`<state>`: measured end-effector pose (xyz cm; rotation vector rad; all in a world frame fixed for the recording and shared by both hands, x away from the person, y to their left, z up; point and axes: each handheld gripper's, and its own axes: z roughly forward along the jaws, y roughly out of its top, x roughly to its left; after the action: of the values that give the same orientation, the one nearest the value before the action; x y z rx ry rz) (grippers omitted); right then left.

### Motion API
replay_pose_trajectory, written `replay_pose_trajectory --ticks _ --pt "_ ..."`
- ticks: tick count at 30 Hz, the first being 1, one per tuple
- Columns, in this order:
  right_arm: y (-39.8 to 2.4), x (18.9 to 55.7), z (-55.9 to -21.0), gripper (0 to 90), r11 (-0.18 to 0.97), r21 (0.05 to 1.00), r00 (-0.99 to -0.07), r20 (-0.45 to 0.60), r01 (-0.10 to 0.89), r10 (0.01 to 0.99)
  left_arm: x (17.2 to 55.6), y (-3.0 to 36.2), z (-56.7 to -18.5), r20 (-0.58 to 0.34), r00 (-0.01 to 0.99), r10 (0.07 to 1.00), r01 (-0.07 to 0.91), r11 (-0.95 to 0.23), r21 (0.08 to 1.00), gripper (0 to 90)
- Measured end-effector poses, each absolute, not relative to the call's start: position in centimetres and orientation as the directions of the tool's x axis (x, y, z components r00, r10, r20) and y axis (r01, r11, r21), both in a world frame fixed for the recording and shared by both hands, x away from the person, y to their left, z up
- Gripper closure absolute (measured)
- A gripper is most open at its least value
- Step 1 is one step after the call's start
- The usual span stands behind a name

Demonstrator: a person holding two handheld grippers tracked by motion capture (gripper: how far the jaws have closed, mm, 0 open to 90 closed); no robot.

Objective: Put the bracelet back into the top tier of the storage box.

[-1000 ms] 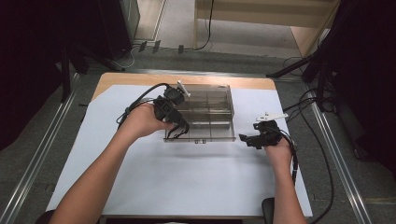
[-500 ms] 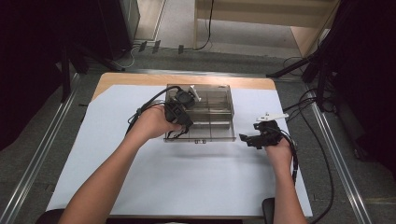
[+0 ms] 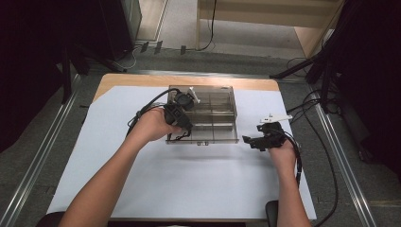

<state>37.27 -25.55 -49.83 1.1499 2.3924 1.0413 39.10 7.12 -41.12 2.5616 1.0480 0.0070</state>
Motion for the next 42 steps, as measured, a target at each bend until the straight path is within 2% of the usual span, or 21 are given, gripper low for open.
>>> replay_pose_trajectory --ticks 7,10,17,21,26,28,35,42 --pt "-25.5 37.3 -49.9 20.5 0.421 0.714 -0.64 0.049 0.559 0.767 39.5 7.7 -41.6 -0.158 0.709 0.687 0.693 -0.64 0.332 85.3" --pt "-25.5 37.3 -49.8 20.4 0.42 0.714 -0.641 0.052 0.56 0.766 39.6 8.1 -41.7 -0.203 0.707 0.677 0.699 -0.626 0.347 79.5" --pt "-25.6 37.3 -49.9 20.4 0.419 0.712 -0.637 0.052 0.563 0.769 39.1 9.0 -40.9 -0.213 0.698 0.684 0.707 -0.61 0.358 72.3" --pt "-25.6 37.3 -49.9 20.4 0.425 0.713 -0.642 0.045 0.557 0.766 38.4 9.3 -40.4 -0.223 0.709 0.67 0.698 -0.618 0.362 58.3" --pt "-25.5 37.3 -49.9 20.5 0.427 0.71 -0.642 0.045 0.559 0.766 38.1 10.1 -40.0 -0.232 0.713 0.662 0.692 -0.61 0.387 47.3" --pt "-25.5 37.3 -49.9 20.5 0.429 0.709 -0.643 0.044 0.559 0.765 38.0 10.6 -39.9 -0.207 0.703 0.68 0.698 -0.606 0.382 44.2" --pt "-25.5 37.3 -50.0 20.5 0.432 0.707 -0.642 0.04 0.56 0.766 37.1 12.2 -39.5 -0.207 0.71 0.674 0.688 -0.598 0.411 38.6" --pt "-25.3 37.2 -50.0 20.5 0.446 0.702 -0.648 0.029 0.556 0.761 36.0 13.9 -39.2 -0.183 0.69 0.7 0.695 -0.57 0.439 37.4"
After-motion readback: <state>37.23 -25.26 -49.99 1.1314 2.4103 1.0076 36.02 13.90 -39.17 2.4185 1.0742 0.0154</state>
